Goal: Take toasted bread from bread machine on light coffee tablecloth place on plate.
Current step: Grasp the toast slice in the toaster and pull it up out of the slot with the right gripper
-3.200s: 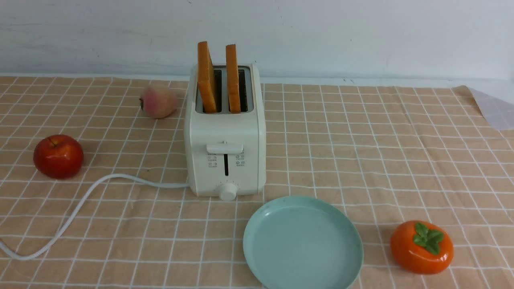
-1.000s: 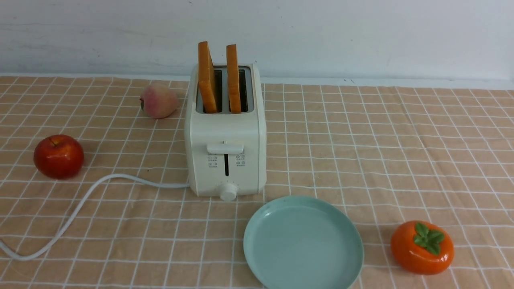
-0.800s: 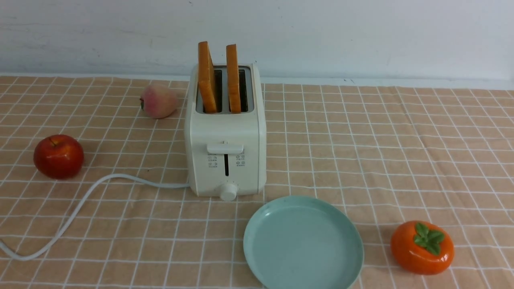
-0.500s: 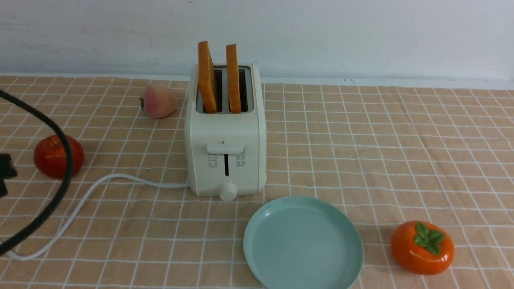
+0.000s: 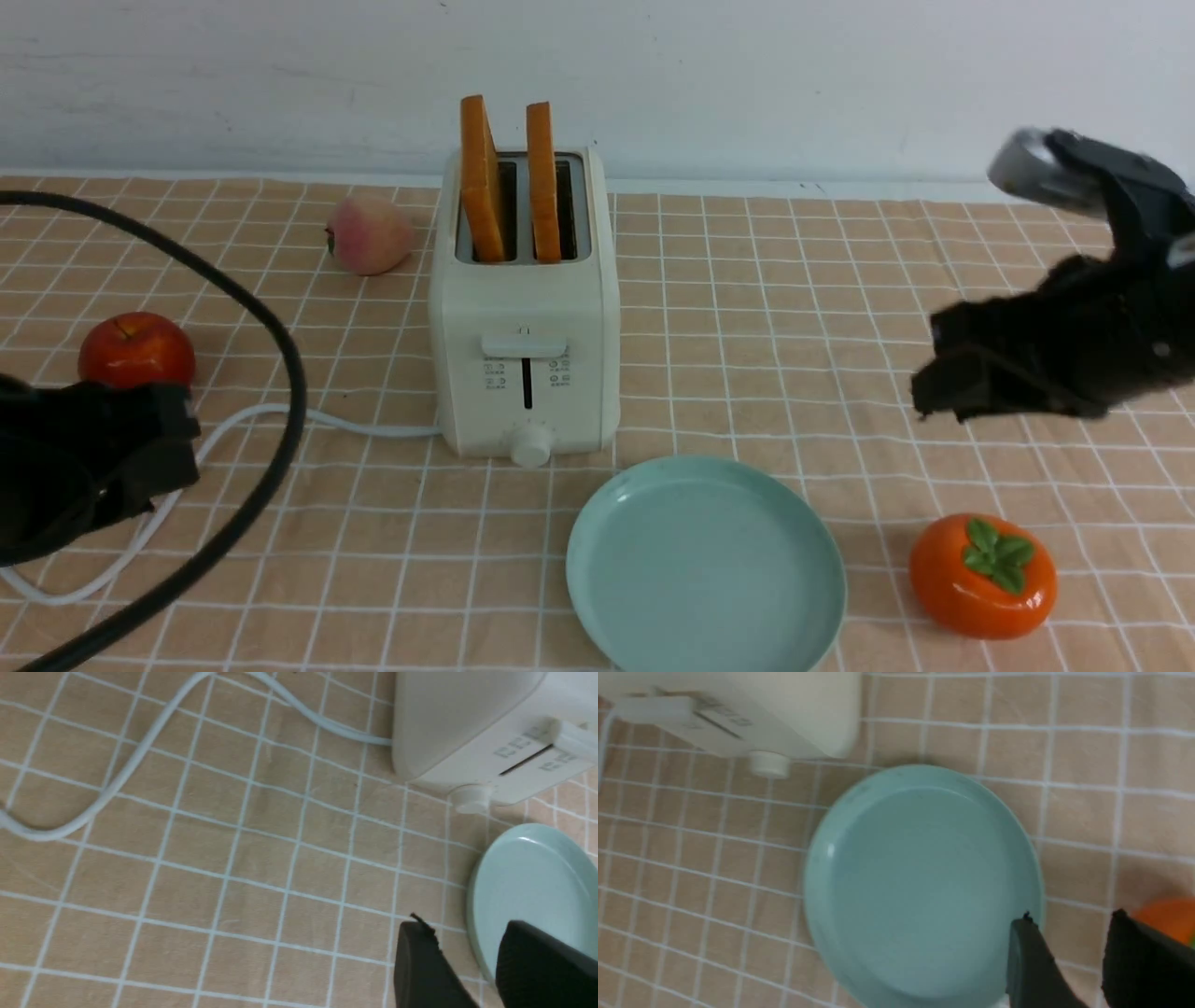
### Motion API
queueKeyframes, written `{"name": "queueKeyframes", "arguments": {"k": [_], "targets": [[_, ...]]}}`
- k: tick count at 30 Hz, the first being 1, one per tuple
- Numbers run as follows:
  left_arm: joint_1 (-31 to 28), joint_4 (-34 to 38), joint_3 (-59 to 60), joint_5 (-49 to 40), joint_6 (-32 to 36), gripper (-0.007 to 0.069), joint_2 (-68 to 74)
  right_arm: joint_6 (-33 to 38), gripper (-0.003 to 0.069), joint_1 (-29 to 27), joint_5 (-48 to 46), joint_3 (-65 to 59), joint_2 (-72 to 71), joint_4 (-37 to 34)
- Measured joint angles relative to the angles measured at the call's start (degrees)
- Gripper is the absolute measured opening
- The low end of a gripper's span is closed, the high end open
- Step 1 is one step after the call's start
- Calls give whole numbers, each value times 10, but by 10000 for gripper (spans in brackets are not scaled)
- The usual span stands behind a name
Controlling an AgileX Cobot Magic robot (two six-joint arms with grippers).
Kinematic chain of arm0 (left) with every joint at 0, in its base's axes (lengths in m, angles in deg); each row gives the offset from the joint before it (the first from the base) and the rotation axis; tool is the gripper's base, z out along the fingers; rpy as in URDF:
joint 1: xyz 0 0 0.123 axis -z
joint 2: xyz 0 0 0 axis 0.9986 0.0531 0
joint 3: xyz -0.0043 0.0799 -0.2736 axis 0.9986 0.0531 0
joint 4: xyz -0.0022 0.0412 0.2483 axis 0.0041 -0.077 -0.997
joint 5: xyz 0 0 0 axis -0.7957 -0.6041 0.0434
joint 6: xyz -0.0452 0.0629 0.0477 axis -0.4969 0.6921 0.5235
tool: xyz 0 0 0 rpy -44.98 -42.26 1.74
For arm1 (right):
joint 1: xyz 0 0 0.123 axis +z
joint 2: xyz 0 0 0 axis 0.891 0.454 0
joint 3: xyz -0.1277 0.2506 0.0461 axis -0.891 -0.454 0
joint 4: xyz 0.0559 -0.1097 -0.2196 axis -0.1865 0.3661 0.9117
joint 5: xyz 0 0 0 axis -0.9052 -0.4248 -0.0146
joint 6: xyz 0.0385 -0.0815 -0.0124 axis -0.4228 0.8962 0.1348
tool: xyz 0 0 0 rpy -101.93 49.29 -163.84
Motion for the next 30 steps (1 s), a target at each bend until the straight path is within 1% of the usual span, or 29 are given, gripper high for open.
{"name": "queueKeyframes", "arguments": {"k": [2,5,7,8,9,10,13,15,17,20,21,30], "targets": [[4,11,0,3,0,238,6,19,240,5,-11,68,37,-20],[5,24,0,0,0,238,14,37,243,30,-22,183,104,-39],[5,28,0,-7,0,238,15,32,252,57,-35,261,151,-38],[5,28,0,-7,0,238,15,29,254,63,-36,269,160,-38],[5,30,0,-11,0,238,15,10,268,87,-49,338,199,-26],[5,30,0,-12,0,238,15,8,268,90,-51,338,204,-24],[5,32,0,-16,12,238,15,-57,314,138,-66,459,277,36],[5,32,0,-19,20,238,15,-88,337,157,-71,501,307,80],[5,32,0,-28,26,238,15,-131,392,188,-75,564,347,147],[5,32,0,-37,26,238,15,-154,433,212,-68,598,375,201],[5,32,0,-38,26,238,15,-161,441,217,-62,602,382,208],[5,42,0,-42,28,238,15,-176,452,222,8,605,424,232]]}}
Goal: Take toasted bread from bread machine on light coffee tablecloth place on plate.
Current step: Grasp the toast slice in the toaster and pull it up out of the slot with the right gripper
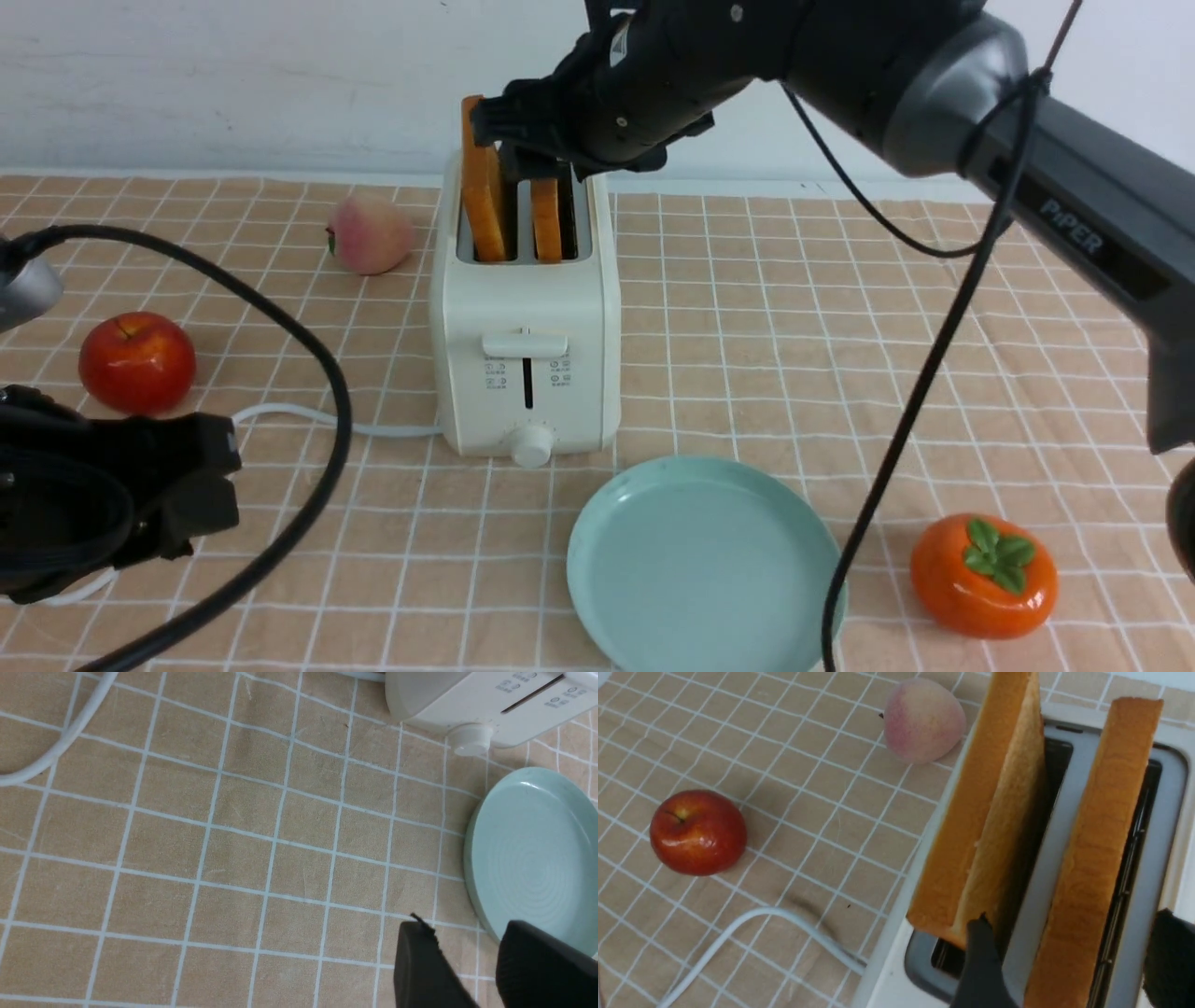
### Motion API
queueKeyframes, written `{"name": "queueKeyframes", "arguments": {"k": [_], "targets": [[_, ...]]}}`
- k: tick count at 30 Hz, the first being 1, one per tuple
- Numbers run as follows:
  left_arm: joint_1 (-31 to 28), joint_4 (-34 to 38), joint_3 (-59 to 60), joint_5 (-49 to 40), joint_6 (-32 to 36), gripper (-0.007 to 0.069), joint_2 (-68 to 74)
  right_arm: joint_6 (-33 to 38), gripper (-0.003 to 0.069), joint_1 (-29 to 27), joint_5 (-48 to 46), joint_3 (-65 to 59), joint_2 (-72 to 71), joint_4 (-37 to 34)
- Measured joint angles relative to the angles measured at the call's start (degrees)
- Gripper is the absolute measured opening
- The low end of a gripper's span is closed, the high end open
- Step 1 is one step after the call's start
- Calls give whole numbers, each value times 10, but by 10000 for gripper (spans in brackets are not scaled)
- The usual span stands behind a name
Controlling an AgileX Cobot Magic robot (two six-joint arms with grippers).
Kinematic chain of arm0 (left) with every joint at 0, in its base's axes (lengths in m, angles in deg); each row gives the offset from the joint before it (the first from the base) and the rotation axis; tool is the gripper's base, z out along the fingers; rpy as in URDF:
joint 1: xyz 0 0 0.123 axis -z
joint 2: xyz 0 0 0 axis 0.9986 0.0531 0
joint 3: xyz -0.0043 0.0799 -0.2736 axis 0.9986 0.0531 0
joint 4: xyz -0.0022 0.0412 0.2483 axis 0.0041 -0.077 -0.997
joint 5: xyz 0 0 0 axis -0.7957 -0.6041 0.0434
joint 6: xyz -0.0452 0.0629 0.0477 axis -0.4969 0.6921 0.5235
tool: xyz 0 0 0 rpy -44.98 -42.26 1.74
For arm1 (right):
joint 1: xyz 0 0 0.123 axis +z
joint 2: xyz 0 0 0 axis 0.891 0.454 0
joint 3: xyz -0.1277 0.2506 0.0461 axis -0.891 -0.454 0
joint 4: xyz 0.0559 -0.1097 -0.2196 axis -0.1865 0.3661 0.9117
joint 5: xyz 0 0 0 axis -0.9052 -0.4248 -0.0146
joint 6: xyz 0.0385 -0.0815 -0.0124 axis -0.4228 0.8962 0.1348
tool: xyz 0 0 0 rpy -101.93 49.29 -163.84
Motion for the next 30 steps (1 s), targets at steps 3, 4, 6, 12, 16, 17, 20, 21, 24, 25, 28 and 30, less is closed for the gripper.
{"name": "queueKeyframes", "arguments": {"k": [3,4,6,12,16,17,20,21,24,25,28,30], "targets": [[0,7,0,-7,0,238,0,0,452,0,19,0,10,8],[0,11,0,-10,0,238,0,0,452,0,24,0,12,11],[0,17,0,-21,0,238,0,0,453,0,36,0,20,22],[0,20,0,-38,0,238,0,-1,436,0,40,0,40,44],[0,20,0,-38,0,238,0,-1,335,0,40,0,43,47],[0,20,0,-38,0,238,0,-2,286,0,40,0,42,51],[0,20,0,-38,0,238,0,-2,123,0,35,0,37,65],[0,20,0,-38,0,238,0,-3,95,0,35,0,35,71],[0,20,0,-38,0,238,0,-4,99,-1,30,0,24,95],[0,20,0,-38,0,238,0,-4,99,0,30,0,19,102],[0,23,0,-38,0,239,0,-4,106,0,26,0,-3,123],[0,25,0,-38,0,239,0,-4,106,0,18,0,-31,130]]}}
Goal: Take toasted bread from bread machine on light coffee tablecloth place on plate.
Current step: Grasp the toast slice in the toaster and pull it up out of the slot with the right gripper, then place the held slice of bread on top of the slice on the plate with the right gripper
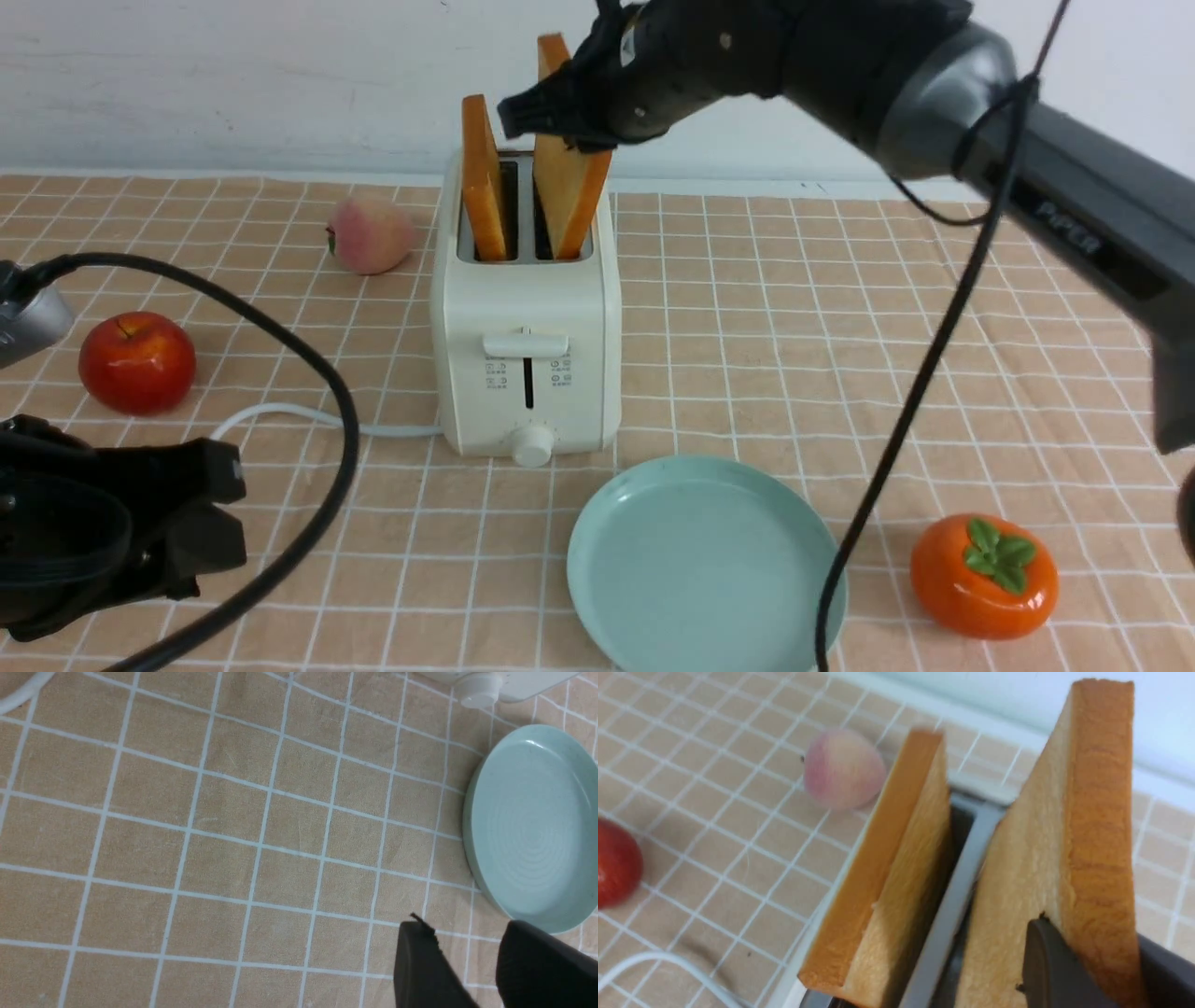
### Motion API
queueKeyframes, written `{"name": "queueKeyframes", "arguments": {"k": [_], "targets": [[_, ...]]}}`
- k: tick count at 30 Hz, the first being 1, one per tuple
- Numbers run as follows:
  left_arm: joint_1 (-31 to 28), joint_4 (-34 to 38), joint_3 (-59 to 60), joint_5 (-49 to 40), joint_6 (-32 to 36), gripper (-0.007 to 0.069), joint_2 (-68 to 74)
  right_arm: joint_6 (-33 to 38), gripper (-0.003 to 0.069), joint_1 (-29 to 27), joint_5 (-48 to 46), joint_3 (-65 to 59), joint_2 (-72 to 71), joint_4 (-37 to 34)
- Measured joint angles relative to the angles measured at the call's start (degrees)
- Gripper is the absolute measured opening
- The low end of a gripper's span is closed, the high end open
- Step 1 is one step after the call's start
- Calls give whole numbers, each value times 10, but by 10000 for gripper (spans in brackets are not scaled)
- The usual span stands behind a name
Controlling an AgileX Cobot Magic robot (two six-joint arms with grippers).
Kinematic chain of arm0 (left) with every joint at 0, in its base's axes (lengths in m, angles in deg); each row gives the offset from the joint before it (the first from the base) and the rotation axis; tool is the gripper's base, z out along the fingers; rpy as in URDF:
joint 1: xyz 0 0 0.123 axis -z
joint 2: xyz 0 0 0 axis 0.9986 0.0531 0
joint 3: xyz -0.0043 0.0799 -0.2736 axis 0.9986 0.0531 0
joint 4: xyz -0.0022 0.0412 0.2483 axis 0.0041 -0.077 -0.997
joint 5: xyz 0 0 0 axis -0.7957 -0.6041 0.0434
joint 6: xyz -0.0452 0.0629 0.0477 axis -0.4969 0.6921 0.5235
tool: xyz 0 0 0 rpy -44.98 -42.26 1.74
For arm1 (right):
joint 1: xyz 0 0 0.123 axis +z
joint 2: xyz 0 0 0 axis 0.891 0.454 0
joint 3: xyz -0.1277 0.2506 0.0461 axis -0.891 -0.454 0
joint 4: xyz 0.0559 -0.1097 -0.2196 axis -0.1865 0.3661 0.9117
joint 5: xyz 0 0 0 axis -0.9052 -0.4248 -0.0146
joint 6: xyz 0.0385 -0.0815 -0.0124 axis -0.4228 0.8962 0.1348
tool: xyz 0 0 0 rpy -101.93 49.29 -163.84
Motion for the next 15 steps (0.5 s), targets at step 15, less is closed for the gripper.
{"name": "queueKeyframes", "arguments": {"k": [15], "targets": [[0,1,0,1,0,239,0,87,106,-64,-179,-112,-241,58]]}}
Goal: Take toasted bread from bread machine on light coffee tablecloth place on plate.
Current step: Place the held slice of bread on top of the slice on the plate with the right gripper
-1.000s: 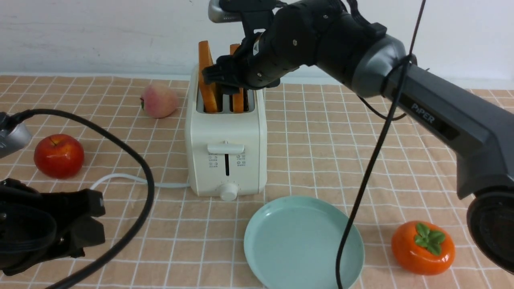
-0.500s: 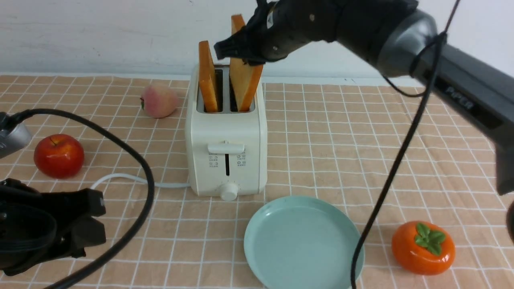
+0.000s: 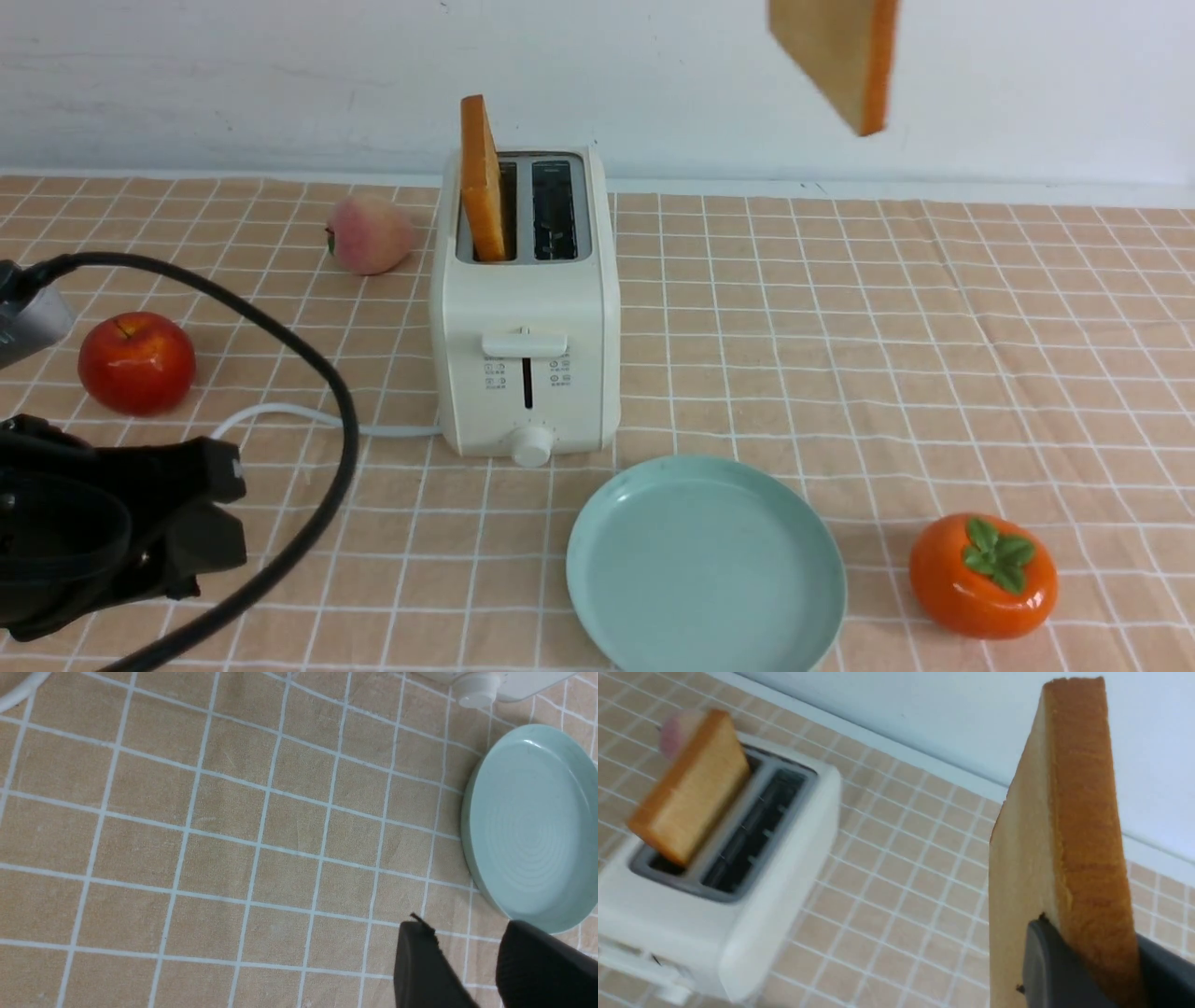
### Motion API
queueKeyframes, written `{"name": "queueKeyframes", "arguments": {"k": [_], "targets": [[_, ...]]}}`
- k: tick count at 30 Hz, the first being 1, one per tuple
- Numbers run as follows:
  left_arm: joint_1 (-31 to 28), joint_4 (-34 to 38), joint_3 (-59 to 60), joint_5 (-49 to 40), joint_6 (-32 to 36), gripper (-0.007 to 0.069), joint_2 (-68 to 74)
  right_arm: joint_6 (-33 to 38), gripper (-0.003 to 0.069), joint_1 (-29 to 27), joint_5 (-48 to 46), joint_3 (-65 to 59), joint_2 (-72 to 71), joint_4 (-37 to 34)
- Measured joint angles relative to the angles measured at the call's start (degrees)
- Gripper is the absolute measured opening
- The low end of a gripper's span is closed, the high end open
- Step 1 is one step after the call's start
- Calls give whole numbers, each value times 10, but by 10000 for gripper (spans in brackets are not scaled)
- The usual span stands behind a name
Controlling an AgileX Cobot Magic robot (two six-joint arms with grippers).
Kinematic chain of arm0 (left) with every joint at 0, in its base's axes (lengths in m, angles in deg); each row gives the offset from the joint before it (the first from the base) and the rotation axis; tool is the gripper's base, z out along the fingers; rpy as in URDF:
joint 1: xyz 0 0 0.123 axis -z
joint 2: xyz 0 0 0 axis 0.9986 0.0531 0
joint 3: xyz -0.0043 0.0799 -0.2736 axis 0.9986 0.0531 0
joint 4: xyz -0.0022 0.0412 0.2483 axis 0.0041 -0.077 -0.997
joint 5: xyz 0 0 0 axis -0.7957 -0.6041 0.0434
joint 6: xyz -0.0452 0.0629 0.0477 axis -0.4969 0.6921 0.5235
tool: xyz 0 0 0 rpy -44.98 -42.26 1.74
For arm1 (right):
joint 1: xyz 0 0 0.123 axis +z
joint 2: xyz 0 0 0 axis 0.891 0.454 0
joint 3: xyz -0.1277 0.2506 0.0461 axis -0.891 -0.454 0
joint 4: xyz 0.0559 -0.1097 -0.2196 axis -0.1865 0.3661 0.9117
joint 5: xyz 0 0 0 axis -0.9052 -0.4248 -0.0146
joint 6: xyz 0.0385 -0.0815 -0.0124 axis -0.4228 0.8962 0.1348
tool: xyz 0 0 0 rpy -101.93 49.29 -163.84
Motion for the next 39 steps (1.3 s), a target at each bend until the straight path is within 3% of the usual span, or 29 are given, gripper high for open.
{"name": "queueKeyframes", "arguments": {"k": [4,6,8,9,12,13,15,16,18,21,29,34,39], "targets": [[0,1,0,-1,0,239,0,-1,106,-49,0,-102,-49,-29],[0,5,0,-1,0,239,0,-7,105,-86,0,-178,-59,-87],[0,13,0,-1,0,239,0,19,105,-119,0,-259,-58,-191],[0,13,0,-1,0,239,0,19,105,-121,0,-265,-58,-191],[0,27,0,-1,0,239,0,127,105,-134,14,-378,-44,-365],[0,27,0,-1,0,239,0,134,105,-134,14,-378,-43,-375],[0,37,0,-1,0,239,0,233,105,-131,41,-443,-27,-508],[0,37,0,-1,0,239,0,240,105,-130,44,-447,-24,-527],[0,42,0,-1,0,239,0,337,105,-125,72,-485,-6,-636],[0,43,0,-1,0,239,0,417,105,-119,89,-503,18,-703],[0,45,0,-9,0,239,0,460,144,-118,102,-507,62,-726],[0,45,0,-9,0,239,0,463,372,-119,111,-507,56,-695],[0,47,0,-9,0,239,0,439,580,-139,106,-474,36,-620]]}}
